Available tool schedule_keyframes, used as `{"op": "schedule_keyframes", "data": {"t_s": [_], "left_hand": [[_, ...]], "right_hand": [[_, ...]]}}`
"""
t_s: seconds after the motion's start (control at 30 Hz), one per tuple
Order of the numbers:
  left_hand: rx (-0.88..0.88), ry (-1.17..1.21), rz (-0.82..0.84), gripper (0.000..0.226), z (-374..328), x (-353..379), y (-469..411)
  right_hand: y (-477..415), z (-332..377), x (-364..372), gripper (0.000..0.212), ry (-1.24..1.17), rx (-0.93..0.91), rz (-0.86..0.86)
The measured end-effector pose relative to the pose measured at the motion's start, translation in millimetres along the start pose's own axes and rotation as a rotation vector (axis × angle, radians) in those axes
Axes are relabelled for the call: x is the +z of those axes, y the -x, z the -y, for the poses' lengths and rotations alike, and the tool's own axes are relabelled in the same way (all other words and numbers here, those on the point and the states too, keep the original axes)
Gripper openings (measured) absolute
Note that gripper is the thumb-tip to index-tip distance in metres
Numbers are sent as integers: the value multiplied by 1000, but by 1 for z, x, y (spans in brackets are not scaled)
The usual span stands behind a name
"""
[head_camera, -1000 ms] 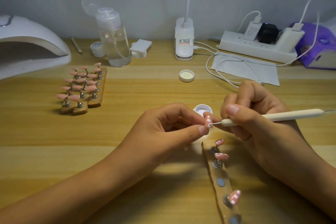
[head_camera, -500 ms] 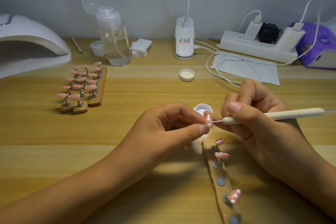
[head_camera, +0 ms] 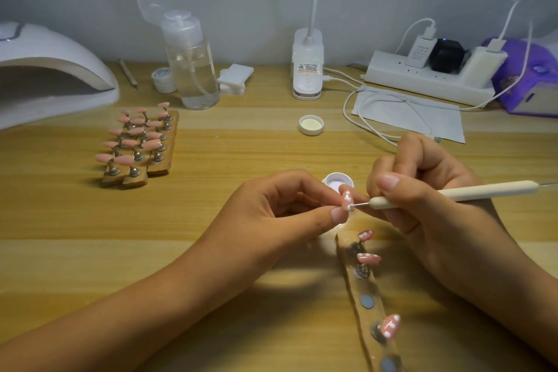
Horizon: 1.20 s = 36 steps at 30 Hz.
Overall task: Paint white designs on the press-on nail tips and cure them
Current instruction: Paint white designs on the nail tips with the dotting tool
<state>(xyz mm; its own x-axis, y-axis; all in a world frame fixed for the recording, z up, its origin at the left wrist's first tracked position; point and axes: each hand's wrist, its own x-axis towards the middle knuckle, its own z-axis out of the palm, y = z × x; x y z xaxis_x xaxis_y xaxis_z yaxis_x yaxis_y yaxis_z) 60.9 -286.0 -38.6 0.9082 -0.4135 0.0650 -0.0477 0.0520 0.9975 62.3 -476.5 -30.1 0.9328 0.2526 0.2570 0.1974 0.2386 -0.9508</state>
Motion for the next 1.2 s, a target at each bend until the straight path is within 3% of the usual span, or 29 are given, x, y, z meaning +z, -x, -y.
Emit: {"op": "schedule_keyframes", "data": {"t_s": [1.2], "left_hand": [[14, -17, -8, 8, 0, 0, -1]], "right_hand": [[0, -2, -2, 19, -6, -4, 0]]}}
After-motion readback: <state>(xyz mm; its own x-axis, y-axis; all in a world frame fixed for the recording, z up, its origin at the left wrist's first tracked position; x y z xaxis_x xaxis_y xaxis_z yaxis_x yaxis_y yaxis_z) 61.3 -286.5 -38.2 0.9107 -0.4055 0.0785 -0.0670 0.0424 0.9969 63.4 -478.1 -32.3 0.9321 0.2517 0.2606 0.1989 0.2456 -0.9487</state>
